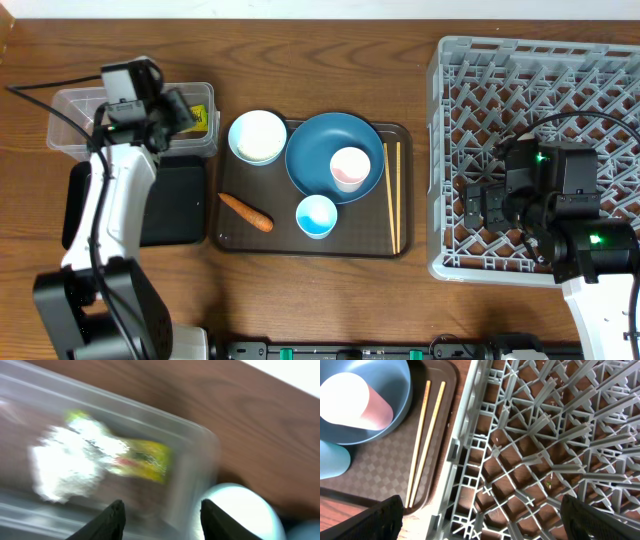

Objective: Sort waste into correct bins and load items into the dishwasher rack
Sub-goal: 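Carry the tissue with the left gripper and drop it in the bin, then grasp the pink cup with the left gripper and lift it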

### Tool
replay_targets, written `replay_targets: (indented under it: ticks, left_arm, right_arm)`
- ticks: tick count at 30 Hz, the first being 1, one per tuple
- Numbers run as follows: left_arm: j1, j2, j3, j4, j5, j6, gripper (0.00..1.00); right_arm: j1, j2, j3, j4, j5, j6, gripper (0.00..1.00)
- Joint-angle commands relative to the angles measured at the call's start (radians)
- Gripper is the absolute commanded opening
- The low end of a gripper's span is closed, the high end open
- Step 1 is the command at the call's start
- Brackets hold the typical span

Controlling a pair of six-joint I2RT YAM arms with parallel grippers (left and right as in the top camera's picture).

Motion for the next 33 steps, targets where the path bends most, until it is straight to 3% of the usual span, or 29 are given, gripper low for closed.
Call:
replay_targets:
  ticks: [1, 12, 27, 28, 31, 33]
  left_arm:
    - [-0.106, -0.069, 0.028, -0.046, 0.221, 0.007, 0.5]
    - [-0.489, -0.006, 0.027, -0.113, 0.228, 0.007, 0.52]
    - [-0.592, 0.183, 0.025, -0.142, 0.229, 0.006, 0.51]
    - [-0.592, 0.189, 0.025, -0.139, 0.229, 0.006, 0.49]
    - [-0.591, 0.19, 0.025, -0.121, 0.229, 0.006, 0.19]
    - [-0.591, 0.19, 0.025, -0.111, 0.229, 0.006, 0.11]
  right_arm:
    - [-0.003, 0.002, 0.018, 0.003, 0.002, 0.013, 0.99]
    - [-0.003, 0.002, 0.018, 0.003, 0.002, 0.013, 0.99]
    - [-0.003, 0.002, 0.018, -0.006, 0.002, 0.013, 0.99]
    - [-0.003, 0.002, 0.018, -0.007, 0.002, 0.013, 0.99]
    - [-0.003, 0.002, 0.018, -0.009, 0.002, 0.013, 0.99]
    - [-0.003, 0.002, 0.018, -0.009, 0.002, 0.013, 0.99]
